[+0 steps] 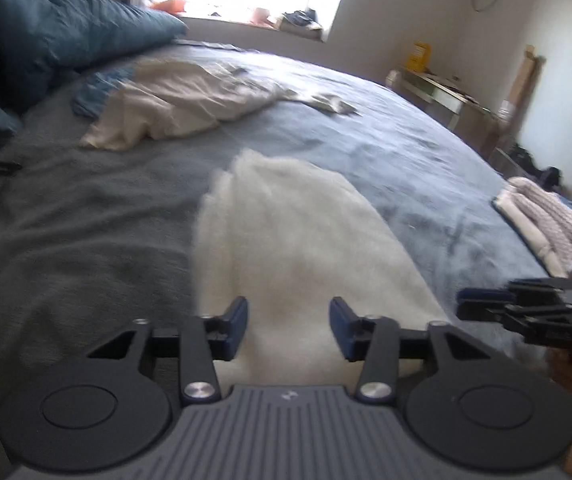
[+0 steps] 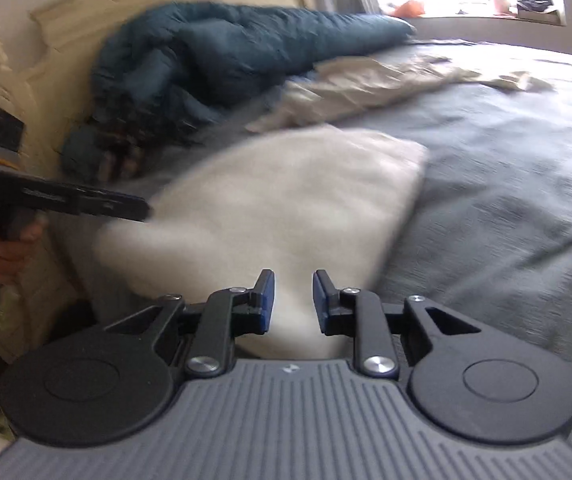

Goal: Fold clothes

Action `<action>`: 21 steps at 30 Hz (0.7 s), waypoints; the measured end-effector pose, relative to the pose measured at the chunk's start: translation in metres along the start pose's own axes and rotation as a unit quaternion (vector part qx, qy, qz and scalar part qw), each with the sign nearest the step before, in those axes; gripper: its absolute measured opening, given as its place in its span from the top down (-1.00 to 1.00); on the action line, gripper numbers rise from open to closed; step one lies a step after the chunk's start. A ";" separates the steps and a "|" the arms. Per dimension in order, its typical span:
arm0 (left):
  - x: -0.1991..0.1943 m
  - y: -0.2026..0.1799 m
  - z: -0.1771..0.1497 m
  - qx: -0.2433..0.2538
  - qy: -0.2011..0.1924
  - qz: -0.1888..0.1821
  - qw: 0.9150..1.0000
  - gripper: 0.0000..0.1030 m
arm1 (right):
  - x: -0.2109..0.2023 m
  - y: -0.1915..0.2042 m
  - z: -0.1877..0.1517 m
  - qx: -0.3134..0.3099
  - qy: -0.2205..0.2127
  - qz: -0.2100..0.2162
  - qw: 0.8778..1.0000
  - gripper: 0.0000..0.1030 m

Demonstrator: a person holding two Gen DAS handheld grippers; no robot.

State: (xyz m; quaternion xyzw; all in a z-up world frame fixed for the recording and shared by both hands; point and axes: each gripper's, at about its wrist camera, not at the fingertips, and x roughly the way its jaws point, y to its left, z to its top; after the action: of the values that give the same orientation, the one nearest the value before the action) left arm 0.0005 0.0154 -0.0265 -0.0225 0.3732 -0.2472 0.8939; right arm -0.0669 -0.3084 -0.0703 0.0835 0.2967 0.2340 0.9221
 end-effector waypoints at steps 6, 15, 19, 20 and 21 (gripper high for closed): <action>-0.027 0.030 -0.023 -0.054 -0.010 0.003 0.998 0.06 | 0.035 0.007 -0.016 -0.015 0.042 -0.025 0.999 0.60; -0.041 0.076 -0.068 -0.146 -0.026 -0.011 0.989 0.06 | -0.005 0.060 -0.018 -0.081 0.006 -0.048 0.996 0.55; -0.046 0.074 -0.072 -0.150 -0.046 -0.004 0.988 0.06 | 0.000 0.090 -0.019 -0.124 -0.009 -0.040 0.991 0.52; -0.048 0.070 -0.071 -0.142 -0.054 -0.004 0.988 0.03 | 0.002 0.095 -0.019 -0.128 -0.014 -0.037 0.991 0.52; -0.051 0.067 -0.069 -0.134 -0.063 -0.004 0.989 0.02 | 0.004 0.100 -0.017 -0.130 -0.019 -0.033 0.991 0.52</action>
State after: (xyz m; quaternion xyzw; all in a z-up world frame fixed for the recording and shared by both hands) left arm -0.0485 0.1071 -0.0580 -0.1594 0.3456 -0.1968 0.9036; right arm -0.1124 -0.2186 -0.0572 -0.0425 0.2489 0.2380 0.9379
